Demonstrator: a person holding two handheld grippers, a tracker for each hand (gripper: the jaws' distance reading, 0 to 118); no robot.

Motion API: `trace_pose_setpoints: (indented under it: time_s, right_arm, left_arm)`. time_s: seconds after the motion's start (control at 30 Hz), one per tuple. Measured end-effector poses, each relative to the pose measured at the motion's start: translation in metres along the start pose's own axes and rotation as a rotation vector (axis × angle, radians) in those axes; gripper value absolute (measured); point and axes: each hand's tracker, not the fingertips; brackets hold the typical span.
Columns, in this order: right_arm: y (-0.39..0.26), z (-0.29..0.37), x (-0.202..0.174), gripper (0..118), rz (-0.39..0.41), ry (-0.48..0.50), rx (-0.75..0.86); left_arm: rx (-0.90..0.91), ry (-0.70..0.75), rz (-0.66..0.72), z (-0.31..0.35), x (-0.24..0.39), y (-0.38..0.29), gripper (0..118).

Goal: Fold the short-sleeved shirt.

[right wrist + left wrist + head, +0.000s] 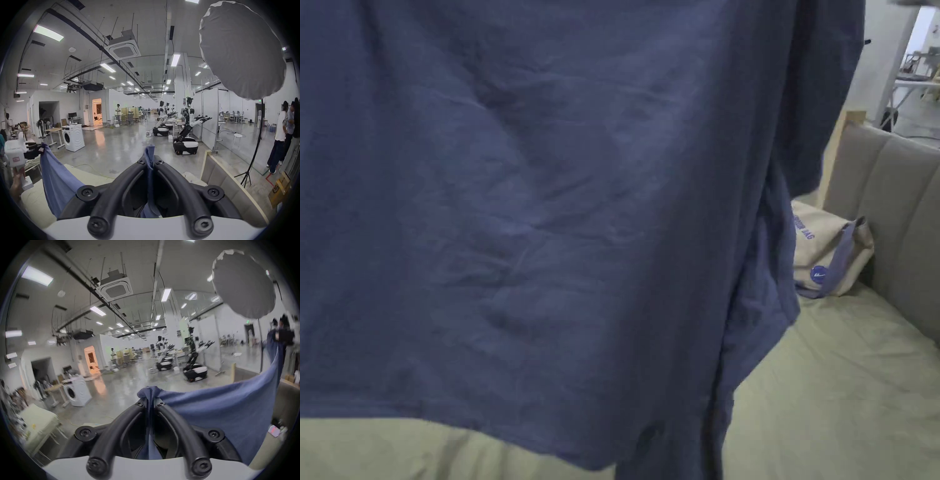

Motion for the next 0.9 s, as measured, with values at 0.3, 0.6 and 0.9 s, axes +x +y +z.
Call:
trace_pose_setpoints:
  time_s: [0.3, 0.6, 0.9]
  right_arm:
    - [0.030, -0.045, -0.040, 5, 0.125, -0.068, 0.075]
    - [0.028, -0.027, -0.042, 5, 0.082, -0.059, 0.101]
    - [-0.059, 0.043, -0.015, 5, 0.083, 0.049, -0.042]
  left_arm:
    - [-0.008, 0.120, -0.029, -0.068, -0.003, 0.014, 6]
    - [0.011, 0.100, 0.008, -0.059, -0.008, 0.002, 6]
    - [-0.085, -0.125, 0.000, 0.014, 0.000, -0.095, 6]
